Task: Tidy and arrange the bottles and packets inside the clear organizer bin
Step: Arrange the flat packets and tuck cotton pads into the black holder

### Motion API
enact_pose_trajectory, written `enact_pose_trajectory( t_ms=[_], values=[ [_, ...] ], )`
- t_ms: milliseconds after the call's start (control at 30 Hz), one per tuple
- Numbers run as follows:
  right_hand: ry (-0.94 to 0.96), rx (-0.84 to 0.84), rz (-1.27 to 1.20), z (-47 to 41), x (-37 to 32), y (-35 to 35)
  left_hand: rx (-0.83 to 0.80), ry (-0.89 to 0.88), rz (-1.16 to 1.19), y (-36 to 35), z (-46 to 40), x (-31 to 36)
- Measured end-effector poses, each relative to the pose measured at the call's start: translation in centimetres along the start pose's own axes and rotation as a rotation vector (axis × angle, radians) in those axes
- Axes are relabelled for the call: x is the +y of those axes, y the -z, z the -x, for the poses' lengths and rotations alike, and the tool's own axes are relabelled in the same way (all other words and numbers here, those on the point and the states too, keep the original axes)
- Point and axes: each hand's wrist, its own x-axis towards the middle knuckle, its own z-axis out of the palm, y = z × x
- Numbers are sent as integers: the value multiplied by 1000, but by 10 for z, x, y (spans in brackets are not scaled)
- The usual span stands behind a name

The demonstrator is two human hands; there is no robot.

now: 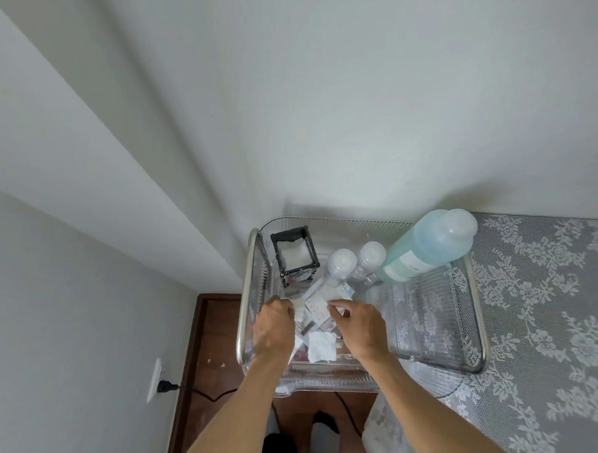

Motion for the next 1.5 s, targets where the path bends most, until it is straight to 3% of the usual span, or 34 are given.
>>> enact_pose_trajectory(
  t_ms=[333, 733, 1000, 1333, 1500],
  values=[
    [-58, -115, -207, 0, -6, 11, -8, 8, -31, 14, 13, 8],
    [243, 49, -178, 21, -51, 88, 136, -170, 108, 67, 62, 37],
    [242, 145, -185, 9, -77, 143, 266, -141, 65, 113, 46, 84],
    [216, 127, -210, 8, -66, 141, 102, -112, -360, 107, -4, 98],
    [216, 117, -204, 1, -63, 140, 80, -109, -336, 100, -7, 95]
  ],
)
